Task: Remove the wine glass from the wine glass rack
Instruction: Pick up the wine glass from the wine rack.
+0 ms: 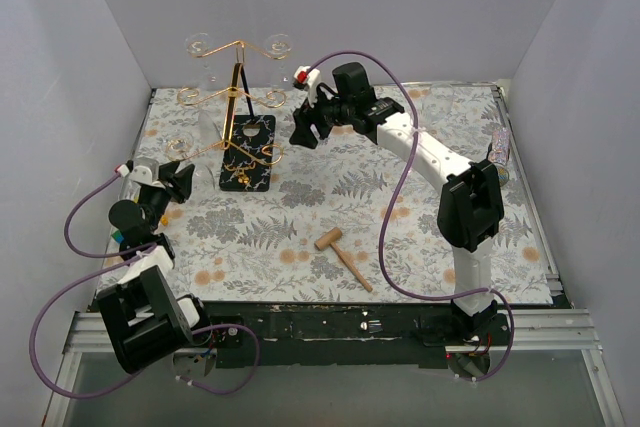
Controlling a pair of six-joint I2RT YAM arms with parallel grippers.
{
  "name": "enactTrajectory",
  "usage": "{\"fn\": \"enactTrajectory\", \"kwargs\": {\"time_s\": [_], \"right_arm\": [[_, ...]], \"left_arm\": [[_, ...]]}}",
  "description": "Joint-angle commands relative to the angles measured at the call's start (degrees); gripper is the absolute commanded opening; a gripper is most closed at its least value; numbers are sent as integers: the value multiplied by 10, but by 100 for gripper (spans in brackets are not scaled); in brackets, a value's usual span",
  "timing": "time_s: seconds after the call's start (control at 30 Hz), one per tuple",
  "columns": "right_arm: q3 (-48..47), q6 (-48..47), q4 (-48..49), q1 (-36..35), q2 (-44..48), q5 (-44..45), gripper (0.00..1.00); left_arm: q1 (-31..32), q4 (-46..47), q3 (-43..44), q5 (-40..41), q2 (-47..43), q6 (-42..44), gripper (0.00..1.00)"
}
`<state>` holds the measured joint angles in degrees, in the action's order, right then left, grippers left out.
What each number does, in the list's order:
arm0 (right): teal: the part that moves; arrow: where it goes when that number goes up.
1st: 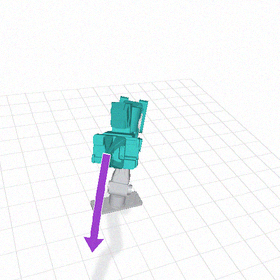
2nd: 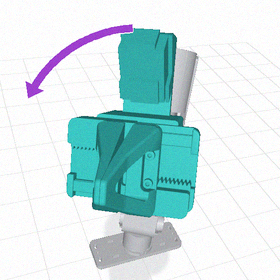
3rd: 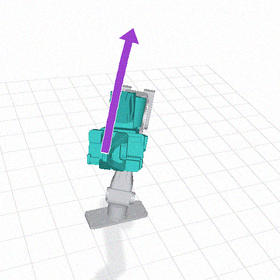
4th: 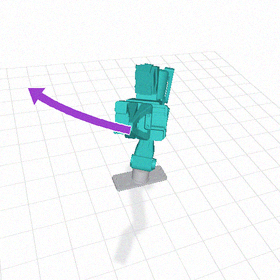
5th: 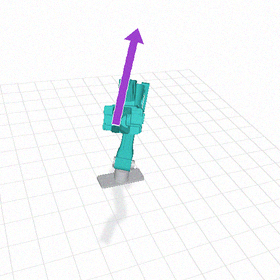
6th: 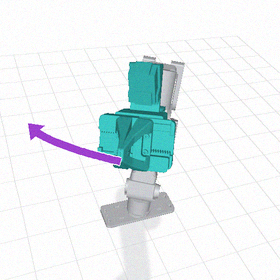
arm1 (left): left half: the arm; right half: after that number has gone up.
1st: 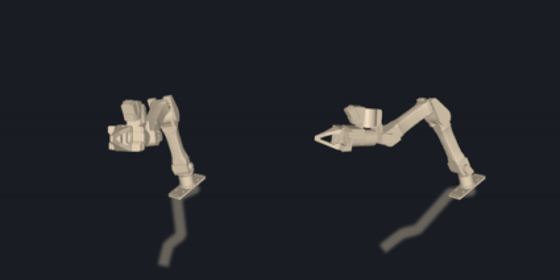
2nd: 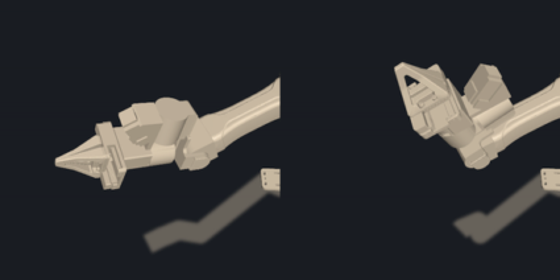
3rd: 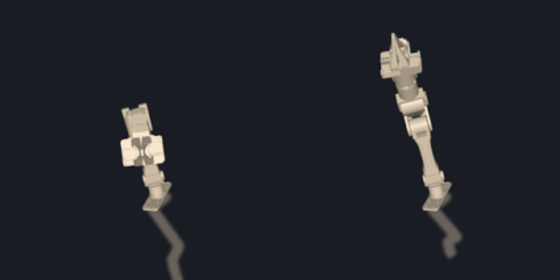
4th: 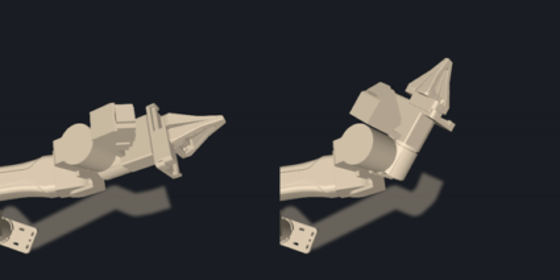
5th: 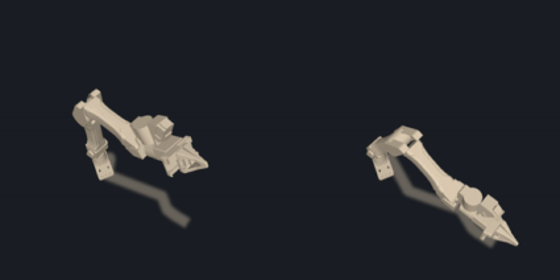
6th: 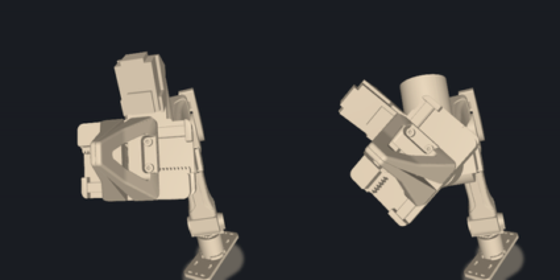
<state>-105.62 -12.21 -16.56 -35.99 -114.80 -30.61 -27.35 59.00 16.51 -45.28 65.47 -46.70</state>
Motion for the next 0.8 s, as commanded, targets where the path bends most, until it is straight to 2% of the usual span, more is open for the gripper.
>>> {"fn": "enactTrajectory", "kwargs": {"time_s": [0.0, 0.1, 0.37, 0.6, 0.77], "right_arm": [[-20, 1, 15, -7, -6, 5, 75], [-23, 0, 14, -9, -7, 6, 75], [-19, -1, 14, -15, -9, 10, 75], [-18, -1, 15, -18, -9, 13, 75], [-13, -1, 16, -20, -10, 13, 75]], "left_arm": [[1, 16, -1, 2, 4, 14, 39], [1, 21, -3, -3, 8, 13, 34], [2, 46, 10, 1, 30, 9, 35], [2, 55, 14, -2, 35, 4, 29], [12, 64, 21, 0, 42, -1, 36]]}}
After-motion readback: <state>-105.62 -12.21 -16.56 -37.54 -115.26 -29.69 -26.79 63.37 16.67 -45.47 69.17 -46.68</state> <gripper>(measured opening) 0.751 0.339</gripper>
